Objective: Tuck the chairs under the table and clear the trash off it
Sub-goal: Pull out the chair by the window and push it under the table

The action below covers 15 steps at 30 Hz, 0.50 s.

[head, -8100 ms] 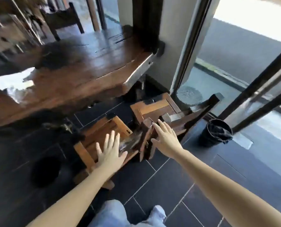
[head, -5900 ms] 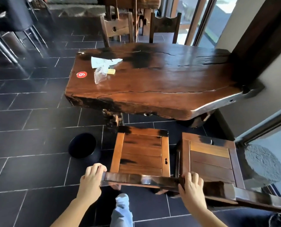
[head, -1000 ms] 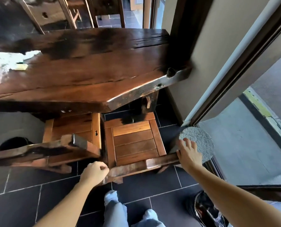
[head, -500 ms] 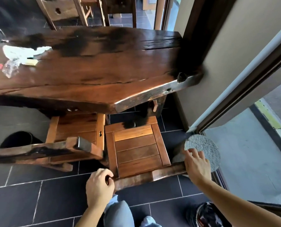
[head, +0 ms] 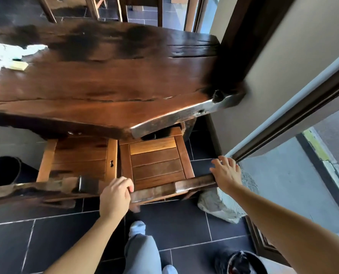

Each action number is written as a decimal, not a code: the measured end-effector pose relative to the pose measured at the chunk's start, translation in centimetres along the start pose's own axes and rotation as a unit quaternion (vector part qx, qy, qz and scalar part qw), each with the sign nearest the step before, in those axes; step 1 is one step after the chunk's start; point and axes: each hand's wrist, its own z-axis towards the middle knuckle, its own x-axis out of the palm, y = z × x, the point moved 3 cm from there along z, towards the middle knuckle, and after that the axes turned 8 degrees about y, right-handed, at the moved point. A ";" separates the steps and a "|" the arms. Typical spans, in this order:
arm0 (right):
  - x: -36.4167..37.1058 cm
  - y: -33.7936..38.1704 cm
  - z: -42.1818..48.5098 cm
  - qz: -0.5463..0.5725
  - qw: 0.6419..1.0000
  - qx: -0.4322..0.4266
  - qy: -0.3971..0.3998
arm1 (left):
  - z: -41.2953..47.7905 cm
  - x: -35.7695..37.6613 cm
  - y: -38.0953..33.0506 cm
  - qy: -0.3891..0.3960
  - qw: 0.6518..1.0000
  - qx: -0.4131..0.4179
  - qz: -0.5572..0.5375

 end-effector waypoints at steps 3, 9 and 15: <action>-0.9 0.9 2.0 -0.012 1.000 0.005 0.011 | 2.8 -0.6 0.4 -0.003 1.000 -0.013 -0.003; -1.5 3.6 3.8 -0.036 0.999 0.020 0.014 | 6.6 -1.6 3.2 0.005 0.999 -0.032 0.005; -1.5 3.1 3.6 -0.030 0.998 0.041 0.033 | 6.6 -0.9 3.2 0.035 0.999 -0.034 -0.005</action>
